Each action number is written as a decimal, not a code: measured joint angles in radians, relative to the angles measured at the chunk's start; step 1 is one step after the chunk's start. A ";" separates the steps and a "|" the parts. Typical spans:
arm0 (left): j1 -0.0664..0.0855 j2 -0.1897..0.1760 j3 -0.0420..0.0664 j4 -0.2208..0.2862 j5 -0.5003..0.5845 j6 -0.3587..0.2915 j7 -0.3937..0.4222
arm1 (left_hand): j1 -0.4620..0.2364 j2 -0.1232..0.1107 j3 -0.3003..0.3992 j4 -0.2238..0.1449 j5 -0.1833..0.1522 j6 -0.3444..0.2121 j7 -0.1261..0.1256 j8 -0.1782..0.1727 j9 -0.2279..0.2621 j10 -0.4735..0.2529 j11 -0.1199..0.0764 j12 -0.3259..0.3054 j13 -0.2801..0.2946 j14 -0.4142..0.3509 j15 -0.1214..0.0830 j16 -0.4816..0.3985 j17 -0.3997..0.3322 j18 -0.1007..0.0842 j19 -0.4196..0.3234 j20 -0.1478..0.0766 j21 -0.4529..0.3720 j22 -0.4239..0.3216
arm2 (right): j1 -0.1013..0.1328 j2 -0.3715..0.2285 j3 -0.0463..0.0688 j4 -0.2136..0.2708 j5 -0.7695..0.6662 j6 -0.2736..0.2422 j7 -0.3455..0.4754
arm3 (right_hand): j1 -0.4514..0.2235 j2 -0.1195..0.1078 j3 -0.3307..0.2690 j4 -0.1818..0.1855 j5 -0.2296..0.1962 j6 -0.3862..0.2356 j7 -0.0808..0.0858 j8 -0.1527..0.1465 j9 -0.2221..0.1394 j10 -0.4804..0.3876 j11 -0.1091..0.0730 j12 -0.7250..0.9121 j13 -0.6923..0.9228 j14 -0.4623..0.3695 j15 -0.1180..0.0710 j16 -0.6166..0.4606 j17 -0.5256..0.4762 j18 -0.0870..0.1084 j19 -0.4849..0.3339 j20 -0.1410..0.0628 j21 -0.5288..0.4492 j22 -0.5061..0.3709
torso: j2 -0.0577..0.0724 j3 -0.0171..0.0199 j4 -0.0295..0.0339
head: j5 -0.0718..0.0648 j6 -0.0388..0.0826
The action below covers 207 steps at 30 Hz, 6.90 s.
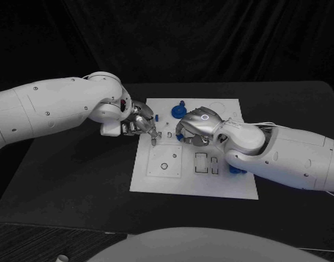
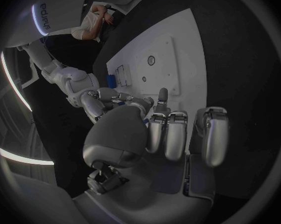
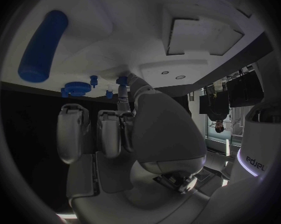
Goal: Assemble the parts on the task board
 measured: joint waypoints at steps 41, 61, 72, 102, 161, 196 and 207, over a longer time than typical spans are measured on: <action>-0.001 0.000 0.000 -0.001 0.000 0.007 -0.001 | 0.000 0.000 0.000 0.000 0.004 -0.004 0.004 -0.007 -0.003 0.000 0.000 0.000 0.000 0.000 0.000 0.000 0.000 0.000 0.004 0.004 -0.004 0.000 | 0.049 0.012 0.002 -0.015 0.093 0.149 0.039 | -0.126 0.058 0.192 -0.054 0.053 -0.074 0.039 -0.083 -0.101 -0.005 0.024 -0.010 0.000 -0.001 0.014 -0.015 0.000 0.016 0.001 0.013 -0.037 0.000 | 0.000 -0.0001 0.0004 | 0.003 0.000; -0.003 0.001 0.000 -0.002 0.000 0.008 -0.001 | 0.000 0.000 0.000 0.000 0.004 -0.004 0.004 -0.007 -0.002 0.000 0.000 0.000 0.000 0.000 0.000 0.000 0.000 0.000 0.004 0.004 -0.004 0.000 | 0.049 0.014 0.000 -0.021 0.096 0.174 0.041 | -0.181 0.010 0.212 -0.067 -0.008 -0.245 0.019 -0.103 -0.113 -0.002 0.027 -0.018 -0.001 -0.001 0.014 -0.015 0.000 0.016 0.003 0.018 -0.041 0.000 | 0.000 0.0001 -0.0003 | 0.006 0.000; -0.005 0.001 0.000 -0.003 0.000 0.009 -0.001 | 0.000 0.000 0.000 0.000 0.008 -0.004 0.004 -0.007 -0.004 0.000 0.000 0.000 0.000 0.000 0.000 0.000 0.000 0.000 0.000 0.007 -0.004 0.000 | 0.049 0.010 0.000 -0.019 0.097 0.167 0.041 | -0.176 -0.046 0.143 -0.084 -0.071 -0.297 0.008 -0.103 -0.150 -0.003 0.014 -0.018 -0.001 -0.001 0.014 -0.015 0.000 0.016 0.004 0.011 -0.041 0.000 | 0.000 0.0001 -0.0002 | 0.006 0.000; 0.002 -0.023 0.000 0.067 -0.086 -0.075 0.115 | -0.007 -0.051 -0.052 -0.010 -0.102 0.009 0.005 -0.010 -0.008 -0.001 0.006 0.000 0.000 0.004 0.004 0.000 0.000 0.000 0.000 0.007 -0.004 0.000 | 0.239 -0.289 0.001 0.182 0.275 -0.201 0.171 | -0.330 0.021 -0.033 0.160 -0.073 -0.173 0.045 0.005 -0.161 -0.002 0.027 0.000 -0.001 0.000 0.019 0.020 0.000 0.016 0.003 0.015 0.041 0.000 | -0.003 0.0010 -0.0007 | 0.001 0.000; -0.002 0.193 0.001 -0.061 -0.691 -0.227 0.290 | -0.041 -0.120 -0.207 0.072 -0.198 0.016 -0.016 0.114 0.149 -0.001 -0.005 0.000 0.000 0.003 -0.004 0.000 0.000 0.000 0.000 0.007 0.012 0.001 | 0.184 -0.407 -0.001 0.182 0.548 -0.099 0.132 | -0.457 0.085 -0.019 0.160 -0.016 -0.159 0.038 0.158 -0.051 -0.005 0.031 0.000 -0.001 0.000 0.018 0.023 0.000 0.000 0.003 0.015 0.129 0.000 | -0.015 0.0190 -0.0111 | -0.015 0.000; -0.031 0.207 0.001 -0.078 -0.693 -0.186 0.289 | -0.003 -0.093 -0.201 0.049 -0.159 -0.014 -0.014 0.130 0.206 -0.001 -0.005 0.000 0.000 0.004 -0.004 0.000 0.000 0.000 0.000 0.000 0.012 0.000 | 0.174 -0.397 -0.001 0.179 0.549 -0.068 0.124 | -0.457 0.085 -0.019 0.160 -0.020 -0.159 0.038 0.165 -0.045 -0.005 0.031 0.000 0.000 0.000 0.018 0.023 0.000 0.000 0.003 0.015 0.120 0.000 | -0.015 0.0193 -0.0111 | -0.015 0.000; -0.035 0.209 0.001 -0.081 -0.694 -0.179 0.290 | 0.028 -0.083 -0.178 0.021 -0.017 -0.027 -0.020 0.134 0.235 0.002 -0.009 0.000 0.000 0.000 -0.007 0.000 0.000 0.000 0.000 0.000 0.012 0.000 | 0.172 -0.395 -0.001 0.178 0.549 -0.061 0.122 | -0.457 0.085 -0.019 0.160 -0.020 -0.156 0.036 0.170 -0.043 -0.002 0.034 0.000 0.000 0.000 0.018 0.023 0.000 0.000 0.003 0.015 0.116 0.000 | -0.015 0.0194 -0.0111 | -0.015 0.000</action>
